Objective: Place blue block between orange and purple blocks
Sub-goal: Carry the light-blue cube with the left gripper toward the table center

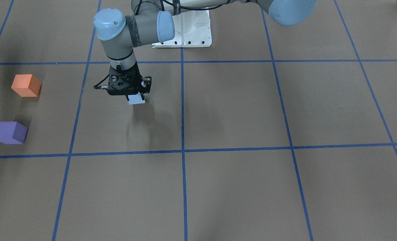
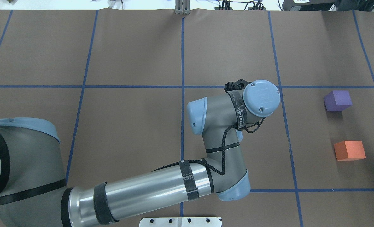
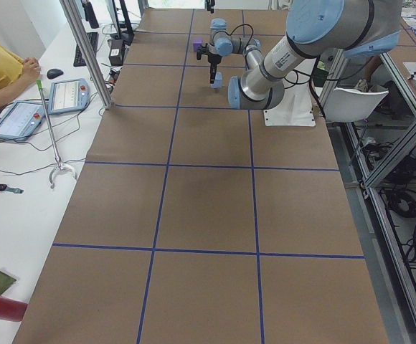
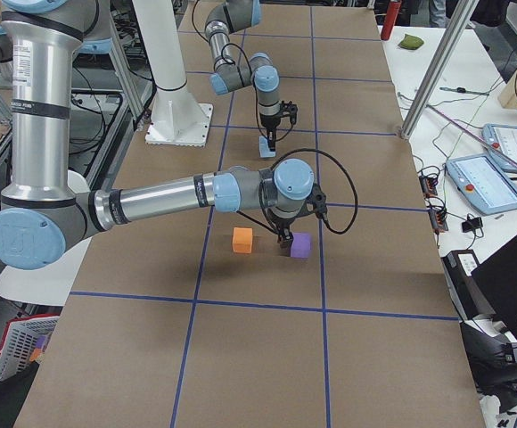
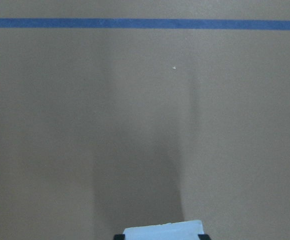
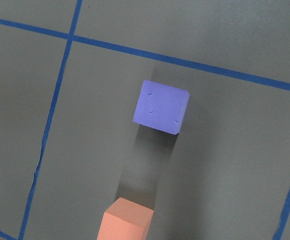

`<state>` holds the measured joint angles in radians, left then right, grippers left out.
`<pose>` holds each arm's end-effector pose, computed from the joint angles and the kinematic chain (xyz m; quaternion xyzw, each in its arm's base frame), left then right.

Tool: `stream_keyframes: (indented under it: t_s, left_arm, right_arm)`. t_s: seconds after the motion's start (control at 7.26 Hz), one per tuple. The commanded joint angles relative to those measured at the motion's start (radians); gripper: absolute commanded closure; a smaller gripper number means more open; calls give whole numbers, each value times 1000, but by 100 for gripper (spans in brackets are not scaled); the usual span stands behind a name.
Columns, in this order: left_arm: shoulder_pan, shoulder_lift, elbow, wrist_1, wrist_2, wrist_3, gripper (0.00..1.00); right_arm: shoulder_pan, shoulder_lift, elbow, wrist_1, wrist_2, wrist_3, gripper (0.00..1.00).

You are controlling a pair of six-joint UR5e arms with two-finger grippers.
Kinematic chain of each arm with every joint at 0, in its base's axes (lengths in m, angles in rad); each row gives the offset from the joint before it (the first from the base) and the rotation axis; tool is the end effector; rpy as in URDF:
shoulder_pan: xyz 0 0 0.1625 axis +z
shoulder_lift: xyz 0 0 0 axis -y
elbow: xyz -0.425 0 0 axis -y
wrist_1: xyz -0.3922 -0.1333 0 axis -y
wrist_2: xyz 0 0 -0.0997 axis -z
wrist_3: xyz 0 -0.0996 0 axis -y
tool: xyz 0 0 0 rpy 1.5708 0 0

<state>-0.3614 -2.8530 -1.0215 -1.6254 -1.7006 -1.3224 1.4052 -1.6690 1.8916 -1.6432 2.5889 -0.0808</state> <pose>0.7425 -0.4094 0.0201 0.0578 0.3832 -0.0272 0.9215 -0.0259 -0.4491 0.5356 0.0449 -0.4883 -0.1433 0.8597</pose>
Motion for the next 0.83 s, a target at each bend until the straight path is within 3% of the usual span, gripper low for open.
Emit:
stream_keyframes:
  t_s: [0.0, 0.14, 0.41, 0.69]
  left_arm:
    - [10, 0, 9, -1, 9, 3, 21]
    - [6, -2, -3, 1, 9, 3, 0]
    - [-19, 6, -98, 15, -2, 3, 0]
    - [-78, 43, -185, 68, -55, 18, 0]
  right_arm:
    - [-63, 9, -2, 98, 2, 132, 0]
    - [-113, 17, -2, 185, -3, 289, 0]
    - [-262, 58, -2, 404, -89, 697, 0]
    - [-488, 138, 0, 529, -288, 1073, 0]
